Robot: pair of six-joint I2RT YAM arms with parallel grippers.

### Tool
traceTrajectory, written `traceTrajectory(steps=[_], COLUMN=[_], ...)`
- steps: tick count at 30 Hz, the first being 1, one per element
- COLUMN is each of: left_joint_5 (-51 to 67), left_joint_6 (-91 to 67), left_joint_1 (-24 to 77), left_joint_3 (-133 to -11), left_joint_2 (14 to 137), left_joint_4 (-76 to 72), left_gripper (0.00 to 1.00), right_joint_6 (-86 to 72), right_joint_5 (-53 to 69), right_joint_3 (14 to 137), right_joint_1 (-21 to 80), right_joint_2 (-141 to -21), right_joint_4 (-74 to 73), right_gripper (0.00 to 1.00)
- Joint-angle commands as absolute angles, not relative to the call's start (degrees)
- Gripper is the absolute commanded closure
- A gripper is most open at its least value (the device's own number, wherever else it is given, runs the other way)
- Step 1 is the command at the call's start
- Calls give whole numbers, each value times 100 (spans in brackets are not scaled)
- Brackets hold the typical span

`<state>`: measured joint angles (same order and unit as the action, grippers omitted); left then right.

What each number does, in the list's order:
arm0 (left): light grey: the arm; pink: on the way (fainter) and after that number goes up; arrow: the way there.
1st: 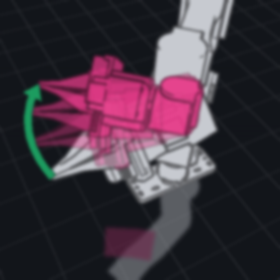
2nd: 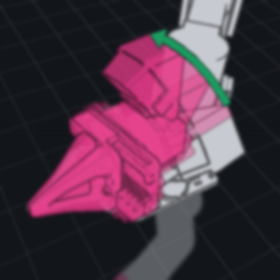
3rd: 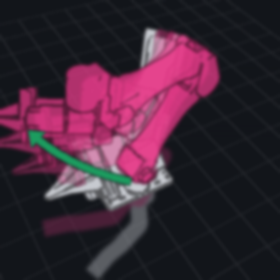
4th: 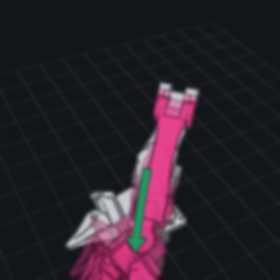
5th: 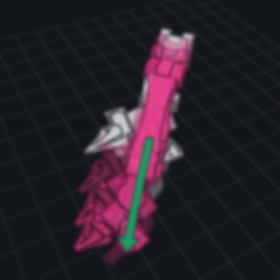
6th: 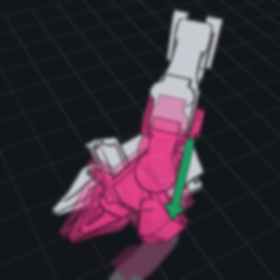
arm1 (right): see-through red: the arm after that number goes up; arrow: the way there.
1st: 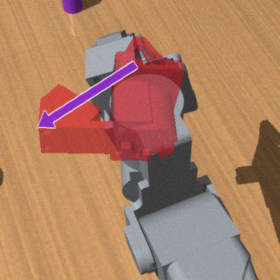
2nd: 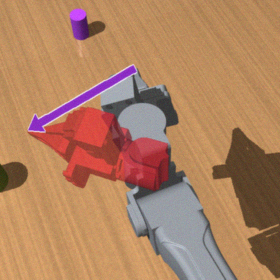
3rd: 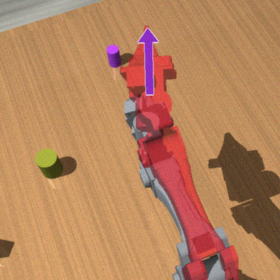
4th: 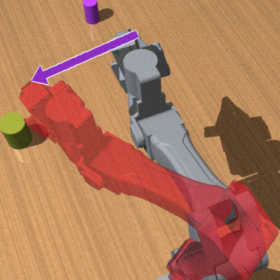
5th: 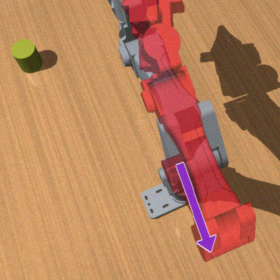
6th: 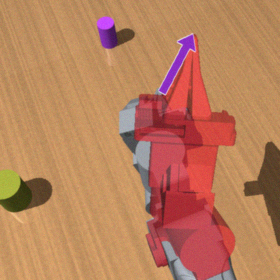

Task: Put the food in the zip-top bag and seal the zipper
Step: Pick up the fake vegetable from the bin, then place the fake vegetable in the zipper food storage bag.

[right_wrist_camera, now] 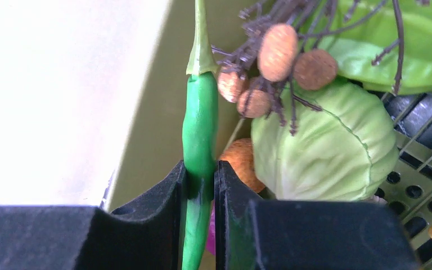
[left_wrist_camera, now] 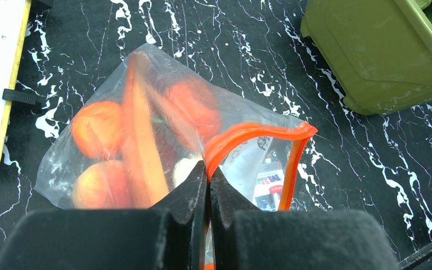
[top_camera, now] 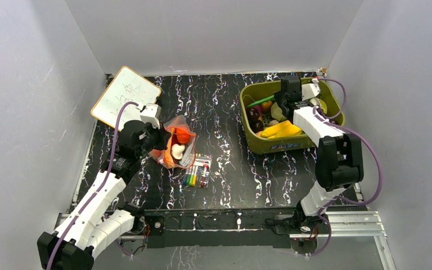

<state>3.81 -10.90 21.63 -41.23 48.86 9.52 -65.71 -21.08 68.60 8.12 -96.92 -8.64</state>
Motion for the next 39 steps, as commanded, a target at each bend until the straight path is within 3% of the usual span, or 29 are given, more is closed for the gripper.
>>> traceTrajectory(steps=[1,17,31,39], left_joint_5=[336,584,799,760], left_joint_6=[-1054,-1283,-1744,-1746], left_joint_1=[2189,2190,2189,2189], left_joint_3=[-4152,-4160,-5158,-5756], left_joint_2=[4771,4847,5213,5662], left_joint_4=[934,884,1531,1797], left_gripper=[100,100,100,100], right_joint_6=[-6073,-3619,-1657,-285], right_joint_5=[-2354,-1138,2466,4186], right_joint_3=[6875,6275,5576,5570], right_joint_1=[778,776,866,1525], right_joint_2=[-9220,-8223,-7132,-6776], right_joint_4=[-353,1193,2440,2832], right_gripper=[100,100,96,96])
